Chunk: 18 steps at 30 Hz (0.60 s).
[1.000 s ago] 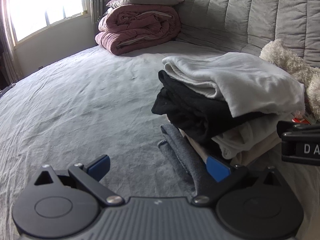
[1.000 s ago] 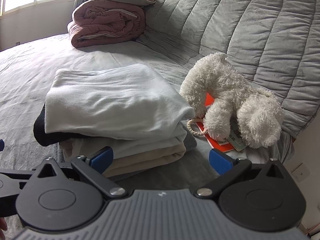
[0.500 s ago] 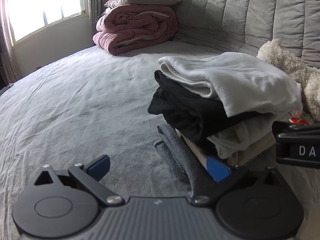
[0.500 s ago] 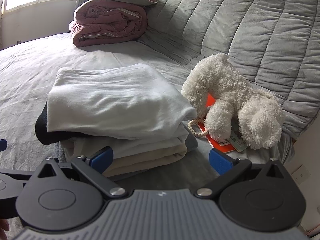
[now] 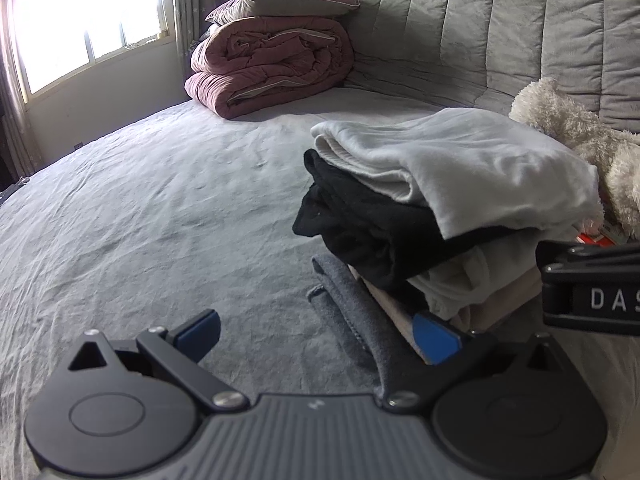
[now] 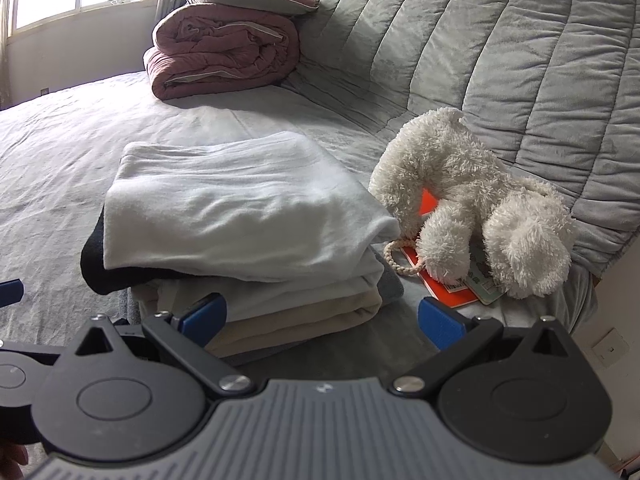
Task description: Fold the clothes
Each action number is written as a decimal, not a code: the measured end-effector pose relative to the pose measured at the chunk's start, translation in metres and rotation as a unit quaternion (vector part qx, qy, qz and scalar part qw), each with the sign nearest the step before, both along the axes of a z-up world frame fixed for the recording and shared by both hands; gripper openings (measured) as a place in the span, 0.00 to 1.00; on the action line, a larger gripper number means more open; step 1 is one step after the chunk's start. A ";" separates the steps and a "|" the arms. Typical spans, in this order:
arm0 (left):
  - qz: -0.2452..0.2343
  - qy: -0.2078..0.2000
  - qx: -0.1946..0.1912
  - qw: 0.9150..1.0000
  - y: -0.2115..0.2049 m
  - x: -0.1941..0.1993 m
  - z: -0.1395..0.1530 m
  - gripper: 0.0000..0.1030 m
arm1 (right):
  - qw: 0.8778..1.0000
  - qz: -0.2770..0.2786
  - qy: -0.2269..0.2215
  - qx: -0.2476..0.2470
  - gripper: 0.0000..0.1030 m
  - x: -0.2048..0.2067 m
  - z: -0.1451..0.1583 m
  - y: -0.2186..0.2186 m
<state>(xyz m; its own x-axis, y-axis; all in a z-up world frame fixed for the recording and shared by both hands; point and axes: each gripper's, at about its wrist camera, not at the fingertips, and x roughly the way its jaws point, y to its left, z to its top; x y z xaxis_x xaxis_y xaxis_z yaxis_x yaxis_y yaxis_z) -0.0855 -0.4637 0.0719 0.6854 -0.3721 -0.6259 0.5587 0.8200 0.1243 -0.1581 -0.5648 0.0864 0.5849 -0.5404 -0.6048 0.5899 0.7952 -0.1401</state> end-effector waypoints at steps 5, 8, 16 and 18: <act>0.000 -0.008 0.004 1.000 -0.002 -0.004 0.002 0.99 | 1.000 -0.002 0.001 0.000 1.00 -0.001 -0.001 0.000; -0.001 -0.008 0.004 1.000 -0.002 -0.004 0.003 0.99 | 1.000 -0.001 0.002 0.000 1.00 -0.001 -0.001 0.000; 0.001 -0.006 0.004 1.000 -0.002 -0.004 0.003 0.99 | 1.000 -0.001 0.003 -0.001 1.00 0.000 -0.001 0.001; 0.002 -0.006 0.005 1.000 -0.002 -0.004 0.003 0.99 | 1.000 0.000 0.004 -0.001 1.00 0.000 -0.001 0.001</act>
